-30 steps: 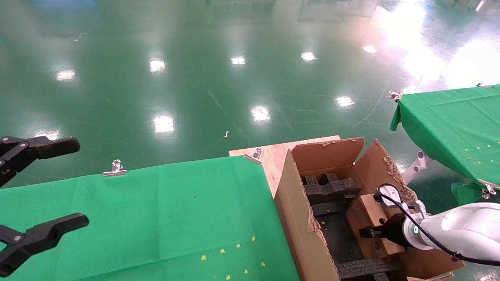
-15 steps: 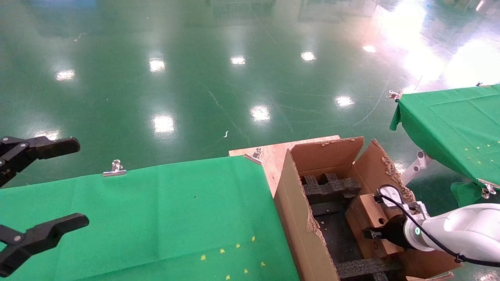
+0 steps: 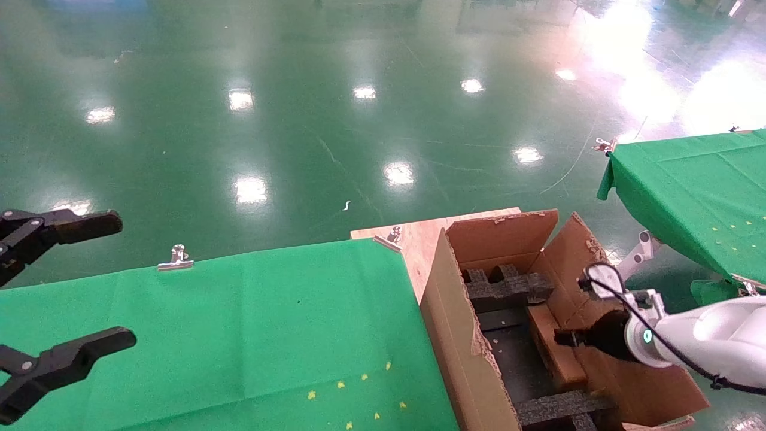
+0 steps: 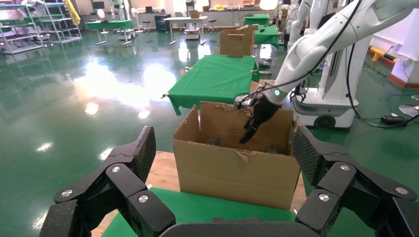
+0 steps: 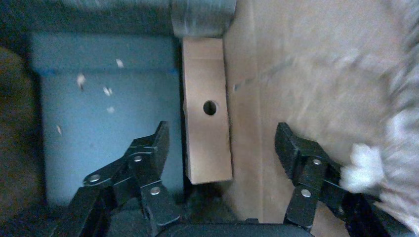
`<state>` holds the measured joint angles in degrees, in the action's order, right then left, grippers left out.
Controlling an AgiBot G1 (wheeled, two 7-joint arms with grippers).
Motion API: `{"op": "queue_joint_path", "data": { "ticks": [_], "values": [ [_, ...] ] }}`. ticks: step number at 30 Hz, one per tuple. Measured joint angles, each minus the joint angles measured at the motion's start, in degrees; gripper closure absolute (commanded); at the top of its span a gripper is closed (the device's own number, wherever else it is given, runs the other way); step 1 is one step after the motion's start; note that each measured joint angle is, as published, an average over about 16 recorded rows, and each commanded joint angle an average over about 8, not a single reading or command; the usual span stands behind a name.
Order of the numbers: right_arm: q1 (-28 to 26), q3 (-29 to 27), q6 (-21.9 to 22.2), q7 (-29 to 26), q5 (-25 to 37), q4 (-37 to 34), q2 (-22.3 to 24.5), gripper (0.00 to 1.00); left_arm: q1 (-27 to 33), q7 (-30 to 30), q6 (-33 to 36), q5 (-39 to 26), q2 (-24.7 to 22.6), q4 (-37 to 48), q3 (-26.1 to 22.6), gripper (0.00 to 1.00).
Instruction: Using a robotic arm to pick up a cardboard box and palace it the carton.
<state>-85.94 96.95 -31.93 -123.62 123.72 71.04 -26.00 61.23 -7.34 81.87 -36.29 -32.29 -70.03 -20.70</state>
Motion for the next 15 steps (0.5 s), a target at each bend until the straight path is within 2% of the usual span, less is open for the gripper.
{"op": "queue_joint_path", "data": {
  "ticks": [8,15],
  "values": [
    [-5.5,-2.3,-0.1,3.7,-3.2,4.6,1.2,0.0,0.0,0.0,0.0,0.0,0.0,0.0,0.0,0.0],
    [-12.1,-4.9,-1.8,14.1,-14.6,7.1,0.6,0.0,0.0,0.0,0.0,0.0,0.0,0.0,0.0,0.0]
  ]
}}
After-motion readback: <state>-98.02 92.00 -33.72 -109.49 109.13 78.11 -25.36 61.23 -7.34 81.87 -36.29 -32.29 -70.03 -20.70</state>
